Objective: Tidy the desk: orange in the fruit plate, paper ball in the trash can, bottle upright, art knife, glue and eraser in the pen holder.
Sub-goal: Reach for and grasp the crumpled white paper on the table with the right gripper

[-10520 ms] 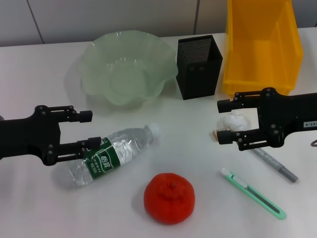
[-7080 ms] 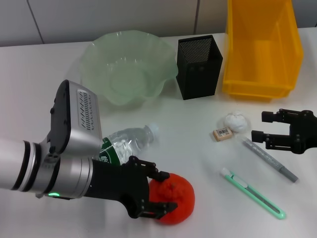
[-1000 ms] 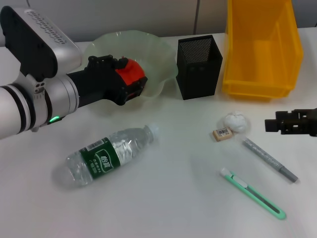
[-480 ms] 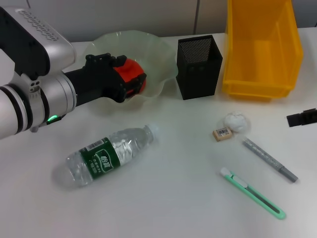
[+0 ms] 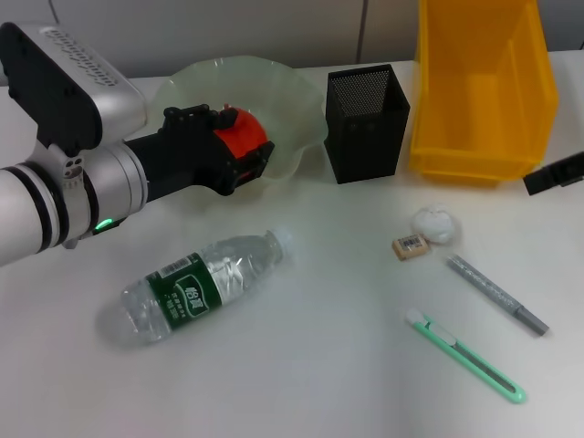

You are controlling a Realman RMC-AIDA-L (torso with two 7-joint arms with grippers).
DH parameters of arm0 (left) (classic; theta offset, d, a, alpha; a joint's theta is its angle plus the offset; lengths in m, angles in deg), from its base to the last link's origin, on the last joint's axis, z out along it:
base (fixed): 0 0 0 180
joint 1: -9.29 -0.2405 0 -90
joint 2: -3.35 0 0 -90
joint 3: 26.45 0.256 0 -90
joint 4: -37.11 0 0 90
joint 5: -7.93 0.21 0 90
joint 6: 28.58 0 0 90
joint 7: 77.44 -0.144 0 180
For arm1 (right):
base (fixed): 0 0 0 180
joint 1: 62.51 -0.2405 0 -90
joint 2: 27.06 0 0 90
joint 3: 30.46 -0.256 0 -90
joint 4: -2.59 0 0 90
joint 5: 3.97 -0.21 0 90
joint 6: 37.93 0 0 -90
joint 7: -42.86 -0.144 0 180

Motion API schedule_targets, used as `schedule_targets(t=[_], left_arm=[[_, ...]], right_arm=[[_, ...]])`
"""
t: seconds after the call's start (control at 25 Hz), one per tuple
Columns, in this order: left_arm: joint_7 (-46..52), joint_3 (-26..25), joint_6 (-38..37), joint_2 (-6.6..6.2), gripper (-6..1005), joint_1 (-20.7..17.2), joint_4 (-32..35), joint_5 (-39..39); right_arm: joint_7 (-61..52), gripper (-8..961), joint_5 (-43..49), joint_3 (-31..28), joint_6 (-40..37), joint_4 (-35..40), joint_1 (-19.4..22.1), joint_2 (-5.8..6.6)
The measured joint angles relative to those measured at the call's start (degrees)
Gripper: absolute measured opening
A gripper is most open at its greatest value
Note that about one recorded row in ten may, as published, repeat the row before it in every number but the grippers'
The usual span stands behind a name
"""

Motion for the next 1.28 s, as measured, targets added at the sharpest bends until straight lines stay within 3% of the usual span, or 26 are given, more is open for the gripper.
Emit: schedule_targets(t=[0.36,0.72,1.0,1.28], left_arm=[[-3.2,-0.1,0.1,-0.06,591,-0.1,-1.9,-5.2],[-3.3,0.1,-0.2,0.02,591,0.0,-2.0,-5.3],[-3.3,0.2,-0.4,0.0,591,-0.1,-2.2,-6.2],[-3.3,0.2,-0.4,-0.07,591,-0.2,-2.5,-6.8]], right_arm=[[0.6,753,1.9,3.6,9.9,-17.3,-5.7,3.41],[2.8,753,1.7,6.5,17.5,-24.2,-7.2,3.05],[4.0,752,1.8,7.0,19.6,-26.8,-8.7,2.58],[2.9,753,2.5,11.2,21.2,-28.2,-10.8,2.1]])
